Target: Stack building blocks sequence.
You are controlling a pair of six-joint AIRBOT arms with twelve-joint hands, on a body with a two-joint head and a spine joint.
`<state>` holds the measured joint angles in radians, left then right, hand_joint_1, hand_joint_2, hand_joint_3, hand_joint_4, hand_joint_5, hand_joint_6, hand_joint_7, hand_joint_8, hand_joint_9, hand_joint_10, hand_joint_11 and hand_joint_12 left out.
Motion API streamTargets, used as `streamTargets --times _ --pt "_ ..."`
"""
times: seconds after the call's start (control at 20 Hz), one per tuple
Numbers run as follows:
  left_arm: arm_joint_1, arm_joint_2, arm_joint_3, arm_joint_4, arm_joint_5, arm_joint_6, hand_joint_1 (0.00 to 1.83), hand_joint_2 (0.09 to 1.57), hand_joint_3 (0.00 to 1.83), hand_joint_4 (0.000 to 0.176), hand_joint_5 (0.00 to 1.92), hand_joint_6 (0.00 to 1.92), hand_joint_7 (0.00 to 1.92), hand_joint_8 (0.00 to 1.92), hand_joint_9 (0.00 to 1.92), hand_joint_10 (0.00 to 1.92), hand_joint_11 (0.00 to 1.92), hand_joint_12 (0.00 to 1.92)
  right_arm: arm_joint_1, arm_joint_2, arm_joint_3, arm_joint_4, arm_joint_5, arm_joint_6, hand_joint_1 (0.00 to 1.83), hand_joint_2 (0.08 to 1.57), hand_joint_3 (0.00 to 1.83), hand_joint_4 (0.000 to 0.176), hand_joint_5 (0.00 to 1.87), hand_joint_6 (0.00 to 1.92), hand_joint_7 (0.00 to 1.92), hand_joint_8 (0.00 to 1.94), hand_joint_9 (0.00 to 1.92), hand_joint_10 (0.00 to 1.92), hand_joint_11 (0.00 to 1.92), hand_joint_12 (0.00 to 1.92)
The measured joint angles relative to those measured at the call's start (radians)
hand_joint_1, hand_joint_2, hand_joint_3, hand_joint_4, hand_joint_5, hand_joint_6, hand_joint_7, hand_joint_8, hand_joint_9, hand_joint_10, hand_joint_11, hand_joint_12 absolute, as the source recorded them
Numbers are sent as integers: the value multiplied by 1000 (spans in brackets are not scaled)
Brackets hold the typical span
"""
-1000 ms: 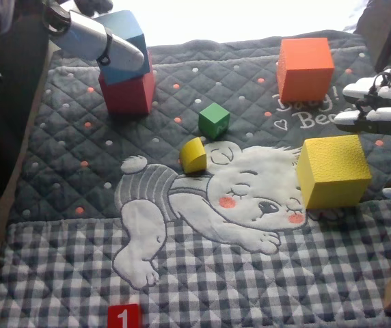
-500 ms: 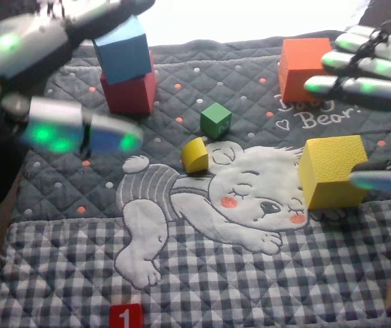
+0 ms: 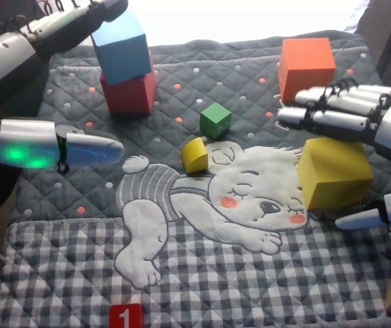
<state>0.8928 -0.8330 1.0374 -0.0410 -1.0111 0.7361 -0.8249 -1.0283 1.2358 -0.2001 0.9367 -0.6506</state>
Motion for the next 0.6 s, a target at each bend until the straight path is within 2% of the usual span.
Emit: streamTargets --times 0.05,0.1,0.15,0.2,0.25,0.3,0.45,0.5,0.55,0.6 --pt "3 0 0 -3 -4 0 750 894 5 138 16 4 0 0 0 0 30 15 0 -8 8 3 -12 0 955 971 4 117 372 13 442 15 546 16 460 354" --pt "3 0 0 -5 -11 -2 750 894 5 138 16 4 0 0 0 0 30 15 0 -16 17 5 -23 3 955 971 4 117 372 13 442 15 546 16 460 354" --pt "3 0 0 -8 -23 -4 752 892 3 128 26 6 0 0 0 0 24 15 0 -29 33 10 -40 29 1114 1040 4 42 651 20 761 30 891 93 574 1007" --pt "3 -1 0 -8 -25 -4 752 892 3 128 26 6 0 0 0 0 24 15 0 -33 37 11 -38 39 1114 1040 4 42 651 20 761 30 891 93 574 1007" --pt "8 -1 0 -9 -27 -4 739 895 3 152 25 4 0 0 0 0 15 13 2 -35 42 11 -27 58 1255 1108 9 0 933 843 1024 977 962 893 803 1299" --pt "11 -1 0 -8 -27 -5 734 896 3 157 22 2 0 0 0 0 12 12 11 -35 43 2 -25 66 1239 1122 0 0 980 824 982 1121 918 853 710 1391" --pt "15 -1 0 -13 -25 -5 699 897 2 163 17 0 0 0 0 0 24 20 48 -35 48 -41 -47 70 1223 1135 2 0 993 844 922 1221 886 854 650 1444" --pt "16 -1 0 -12 -23 -5 728 905 5 155 27 3 0 0 0 0 14 18 69 -35 48 -53 -52 69 1242 1146 2 0 1029 736 856 1375 749 1063 527 1632" --pt "16 -1 0 -10 -22 -6 728 905 5 155 27 3 0 0 0 0 14 18 88 -35 49 -56 -52 69 1242 1146 2 0 1029 736 856 1375 749 1063 527 1632" --pt "17 -1 0 -11 -23 -7 724 911 6 157 28 3 0 0 0 0 8 17 121 -35 55 -62 -47 69 1252 1135 0 0 1104 613 844 1382 747 1132 568 1651"
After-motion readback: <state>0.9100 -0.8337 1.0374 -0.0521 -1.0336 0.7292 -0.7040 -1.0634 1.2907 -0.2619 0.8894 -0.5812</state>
